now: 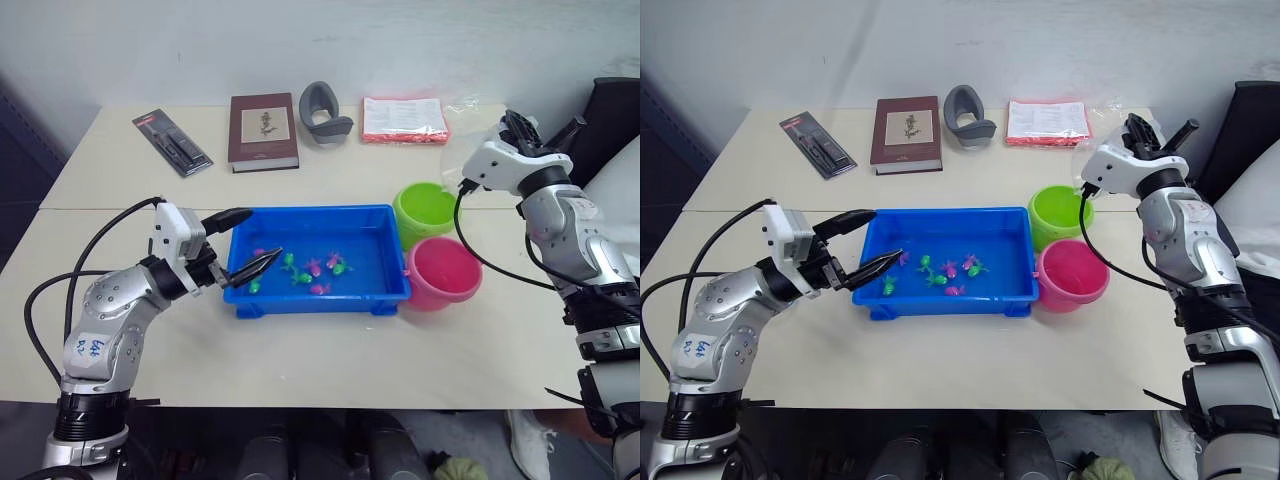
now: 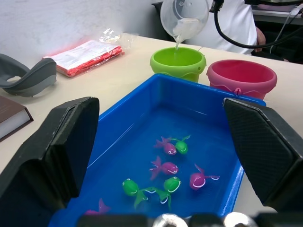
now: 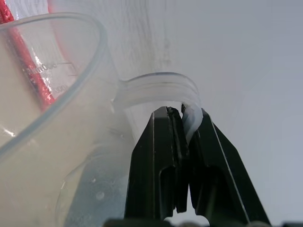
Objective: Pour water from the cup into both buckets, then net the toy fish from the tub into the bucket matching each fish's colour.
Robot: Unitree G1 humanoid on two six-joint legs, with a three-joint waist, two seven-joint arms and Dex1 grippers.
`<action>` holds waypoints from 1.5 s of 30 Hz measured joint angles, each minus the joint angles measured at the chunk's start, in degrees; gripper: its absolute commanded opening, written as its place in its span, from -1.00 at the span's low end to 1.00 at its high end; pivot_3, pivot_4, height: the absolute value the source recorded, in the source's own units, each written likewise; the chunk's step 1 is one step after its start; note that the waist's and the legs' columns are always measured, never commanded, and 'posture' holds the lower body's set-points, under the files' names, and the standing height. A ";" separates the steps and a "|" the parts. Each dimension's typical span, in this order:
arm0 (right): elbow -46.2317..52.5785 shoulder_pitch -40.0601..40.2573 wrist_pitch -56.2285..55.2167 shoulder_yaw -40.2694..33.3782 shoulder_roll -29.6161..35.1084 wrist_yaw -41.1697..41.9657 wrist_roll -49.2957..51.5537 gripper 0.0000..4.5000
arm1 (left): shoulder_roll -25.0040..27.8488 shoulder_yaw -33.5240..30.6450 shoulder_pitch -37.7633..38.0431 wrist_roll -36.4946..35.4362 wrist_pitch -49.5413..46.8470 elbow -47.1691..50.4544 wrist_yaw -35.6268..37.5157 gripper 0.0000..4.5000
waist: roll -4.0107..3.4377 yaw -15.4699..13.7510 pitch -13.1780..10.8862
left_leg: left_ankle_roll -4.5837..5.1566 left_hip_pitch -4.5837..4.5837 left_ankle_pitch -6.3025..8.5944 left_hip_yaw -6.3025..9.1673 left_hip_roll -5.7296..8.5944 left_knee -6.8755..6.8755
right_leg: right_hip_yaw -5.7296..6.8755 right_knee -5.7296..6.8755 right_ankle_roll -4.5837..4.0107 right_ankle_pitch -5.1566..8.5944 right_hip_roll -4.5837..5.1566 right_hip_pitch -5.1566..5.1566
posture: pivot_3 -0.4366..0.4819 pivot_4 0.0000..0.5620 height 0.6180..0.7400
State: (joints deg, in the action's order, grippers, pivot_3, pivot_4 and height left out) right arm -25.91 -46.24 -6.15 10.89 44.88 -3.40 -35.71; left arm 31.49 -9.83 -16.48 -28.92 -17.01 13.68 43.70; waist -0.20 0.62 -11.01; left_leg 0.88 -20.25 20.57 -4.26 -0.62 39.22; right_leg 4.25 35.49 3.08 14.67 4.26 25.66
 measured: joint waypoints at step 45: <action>13.48 25.55 32.86 -43.70 -22.53 12.67 57.63 -0.99 | 5.86 1.80 0.23 -9.96 -8.73 8.65 10.22 1.00 | 0.03 0.96 0.04 | 0.07 0.19 -0.04 -0.09 0.05 -0.01 | -0.24 0.22 0.01 -0.02 0.00 -0.15 | -0.05 -0.47 1.00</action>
State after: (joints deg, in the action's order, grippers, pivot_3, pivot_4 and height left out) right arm -12.44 -20.70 26.71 -32.81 22.35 9.28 21.92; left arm 37.35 -8.04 -16.25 -38.88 -25.74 22.34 53.92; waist -0.17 1.58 -10.97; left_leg 0.96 -20.06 20.52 -4.35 -0.57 39.22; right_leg 4.01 35.71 3.10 14.66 4.27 25.51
